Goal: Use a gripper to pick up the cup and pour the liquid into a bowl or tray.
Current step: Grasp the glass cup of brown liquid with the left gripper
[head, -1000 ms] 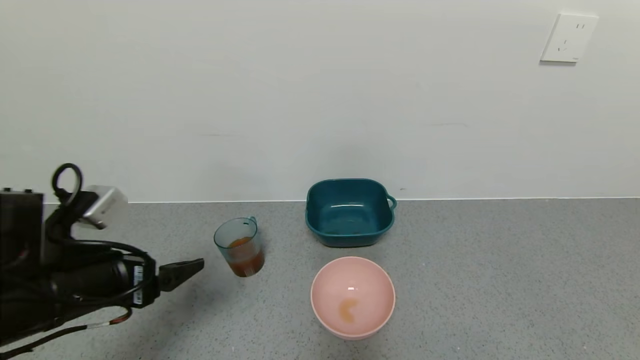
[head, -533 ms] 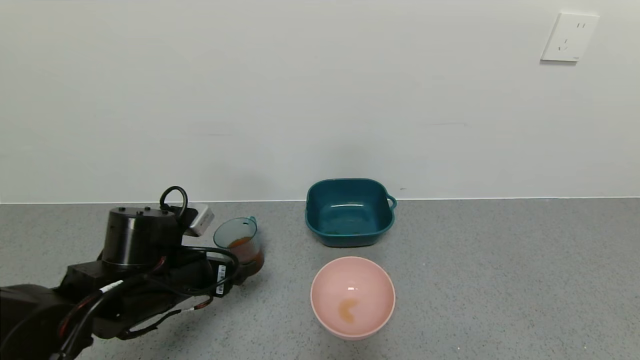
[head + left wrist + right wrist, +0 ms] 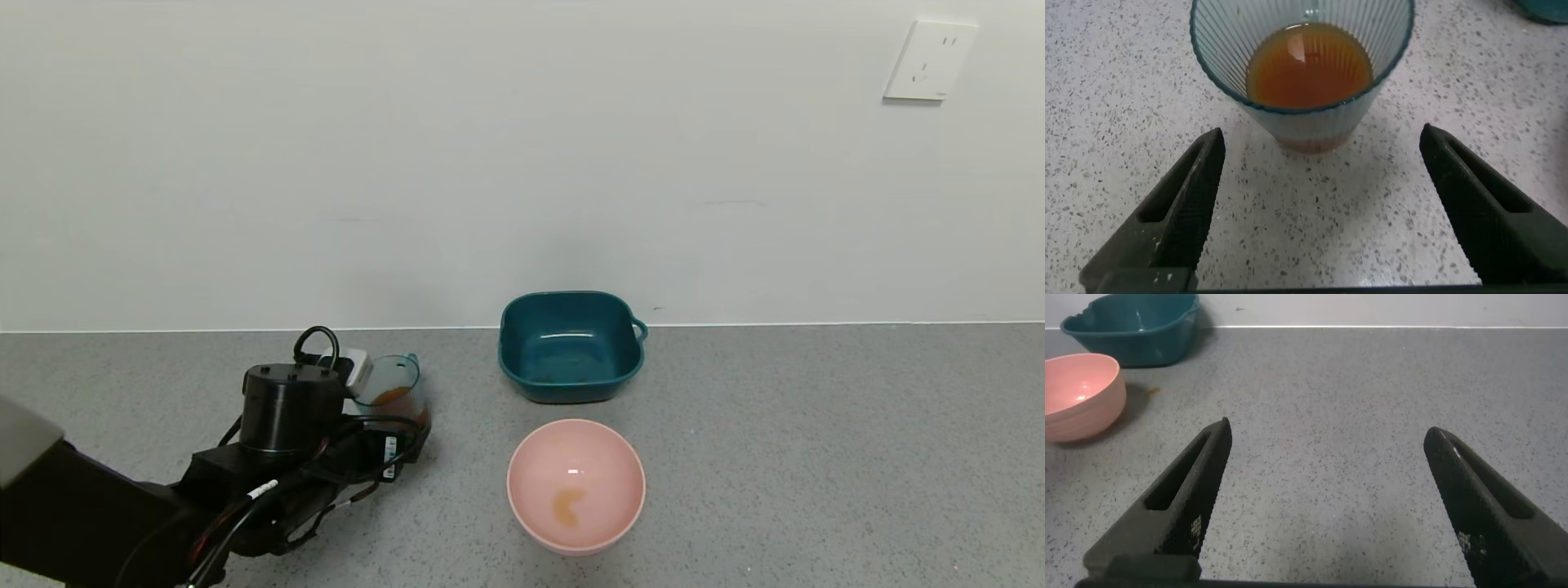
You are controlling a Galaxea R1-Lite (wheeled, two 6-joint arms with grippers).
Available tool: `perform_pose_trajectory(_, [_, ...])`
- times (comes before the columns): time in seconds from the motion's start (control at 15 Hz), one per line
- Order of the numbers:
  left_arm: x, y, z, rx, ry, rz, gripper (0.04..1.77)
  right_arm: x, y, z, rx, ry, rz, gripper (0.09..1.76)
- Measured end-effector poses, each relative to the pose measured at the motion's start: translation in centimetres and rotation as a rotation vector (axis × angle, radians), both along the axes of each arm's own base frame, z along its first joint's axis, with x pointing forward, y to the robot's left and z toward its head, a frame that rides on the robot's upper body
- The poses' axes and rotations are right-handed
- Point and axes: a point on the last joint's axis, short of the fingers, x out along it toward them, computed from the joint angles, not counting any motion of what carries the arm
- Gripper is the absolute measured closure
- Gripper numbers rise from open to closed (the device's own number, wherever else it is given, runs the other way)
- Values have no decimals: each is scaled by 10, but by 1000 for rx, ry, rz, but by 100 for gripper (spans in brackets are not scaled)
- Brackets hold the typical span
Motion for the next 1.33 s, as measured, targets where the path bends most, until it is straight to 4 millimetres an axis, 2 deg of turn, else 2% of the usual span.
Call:
perform_pose_trajectory(0.53, [28,-4,-21,-15,-91,15,9,0,0,0,0,0,0,14])
perform_pose_trajectory(1.0, [41,-3,-22,-19,-100,24,9,0,0,0,0,0,0,14])
perform_pose_trajectory(1.07, [41,-2,-22,-20,-104,25,29,0,0,0,0,0,1,14])
perform_pose_trajectory(1.13, [41,-2,-22,-19,-104,24,41,0,0,0,0,0,0,14])
perform_pose_trajectory(1.33, [41,-2,-22,-17,-106,23,50,0,0,0,0,0,0,14])
